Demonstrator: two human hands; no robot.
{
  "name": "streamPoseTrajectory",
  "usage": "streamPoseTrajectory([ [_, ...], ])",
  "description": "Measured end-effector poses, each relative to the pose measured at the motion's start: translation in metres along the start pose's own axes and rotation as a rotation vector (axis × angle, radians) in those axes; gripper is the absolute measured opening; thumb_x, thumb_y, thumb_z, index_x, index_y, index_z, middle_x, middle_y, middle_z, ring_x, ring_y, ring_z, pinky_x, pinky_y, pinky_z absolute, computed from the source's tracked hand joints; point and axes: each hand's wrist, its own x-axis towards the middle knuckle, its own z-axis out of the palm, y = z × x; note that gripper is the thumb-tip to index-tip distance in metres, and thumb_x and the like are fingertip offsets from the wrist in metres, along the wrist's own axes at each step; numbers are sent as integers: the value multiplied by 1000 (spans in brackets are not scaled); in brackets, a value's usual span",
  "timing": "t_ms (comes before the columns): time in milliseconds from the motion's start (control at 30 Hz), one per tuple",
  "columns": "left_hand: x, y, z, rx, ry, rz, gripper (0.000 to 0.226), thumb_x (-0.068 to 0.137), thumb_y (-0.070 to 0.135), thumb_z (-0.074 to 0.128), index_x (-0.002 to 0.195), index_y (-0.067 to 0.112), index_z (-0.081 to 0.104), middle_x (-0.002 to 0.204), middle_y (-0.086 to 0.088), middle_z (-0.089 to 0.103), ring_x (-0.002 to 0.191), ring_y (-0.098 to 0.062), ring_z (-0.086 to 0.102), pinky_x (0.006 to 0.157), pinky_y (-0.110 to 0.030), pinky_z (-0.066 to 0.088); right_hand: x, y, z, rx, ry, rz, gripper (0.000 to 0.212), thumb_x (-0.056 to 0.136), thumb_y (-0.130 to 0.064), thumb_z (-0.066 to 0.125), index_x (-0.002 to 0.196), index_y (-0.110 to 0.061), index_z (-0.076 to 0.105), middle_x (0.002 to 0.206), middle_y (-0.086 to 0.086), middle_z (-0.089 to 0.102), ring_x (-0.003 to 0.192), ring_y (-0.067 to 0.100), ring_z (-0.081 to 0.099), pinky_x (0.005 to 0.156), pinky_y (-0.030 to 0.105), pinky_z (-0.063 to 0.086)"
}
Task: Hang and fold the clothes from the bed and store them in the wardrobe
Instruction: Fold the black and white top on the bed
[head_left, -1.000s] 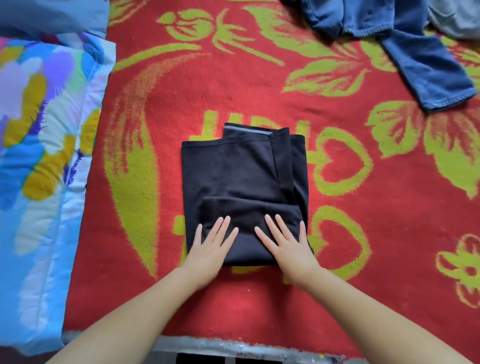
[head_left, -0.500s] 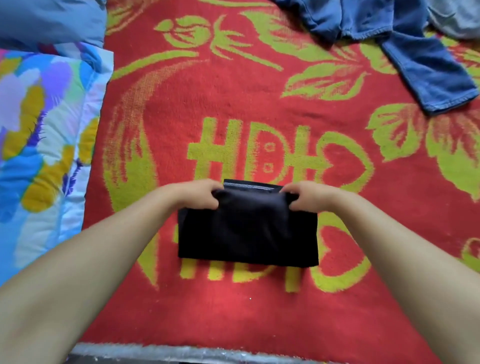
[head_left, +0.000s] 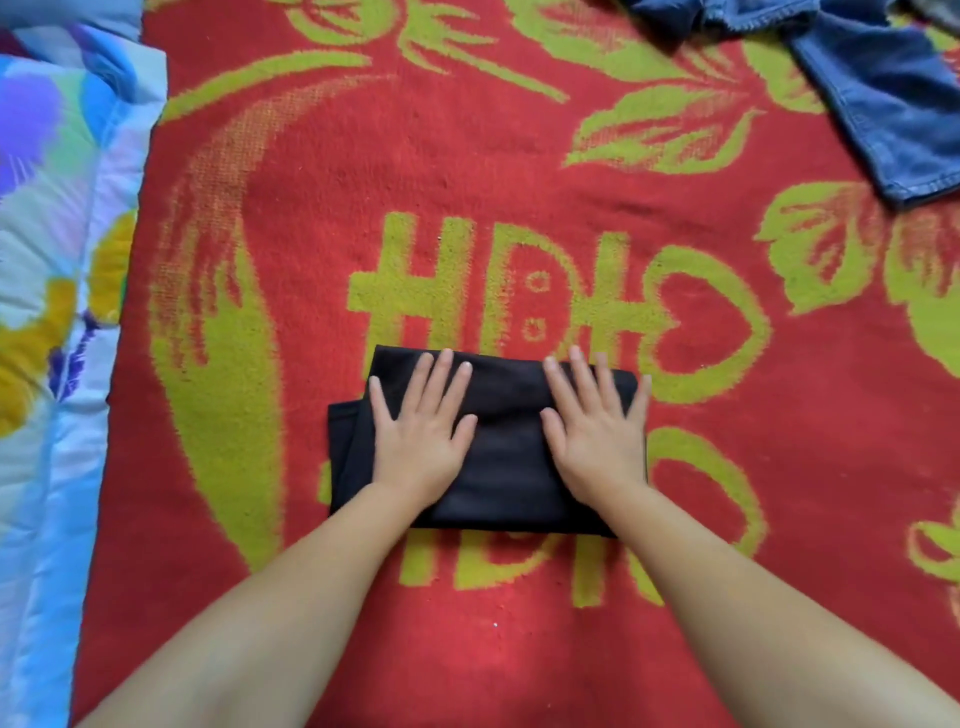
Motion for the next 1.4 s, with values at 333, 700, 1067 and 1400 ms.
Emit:
streamPoseTrajectory([
  [333,-43,-61,-9,-23,-14,-158,72,91,49,21,151,9,24,160,-9,18,148,-23,16,112,-66,6,-26,51,-19,-57,-24,28,62,102,-40,37,155,-17,15,163,6,7,150,21,0,113,67,3],
  [700,-55,21,0,211,-105,218,97,72,16,71,150,21,13,159,-14,15,147,-29,17,109,-66,22,-66,-26,11,-170,-126,-169,108,68,-18,77,152,-30,11,161,5,8,148,30,7,105,74,11],
  [1067,-38,26,-72,123,-541,137,83,93,-8,41,155,29,1,162,-3,3,148,-35,3,115,-59,17,-39,-30,-66,-54,-522,-35,79,94,3,45,155,-34,11,160,2,17,149,32,11,104,52,40],
  [1400,-59,24,-207,90,-508,133,68,91,-2,41,150,27,27,145,-4,45,126,-33,47,98,-45,45,-49,-66,-205,-135,-548,-285,66,92,-4,41,151,-29,28,135,8,53,111,31,57,73,37,49],
])
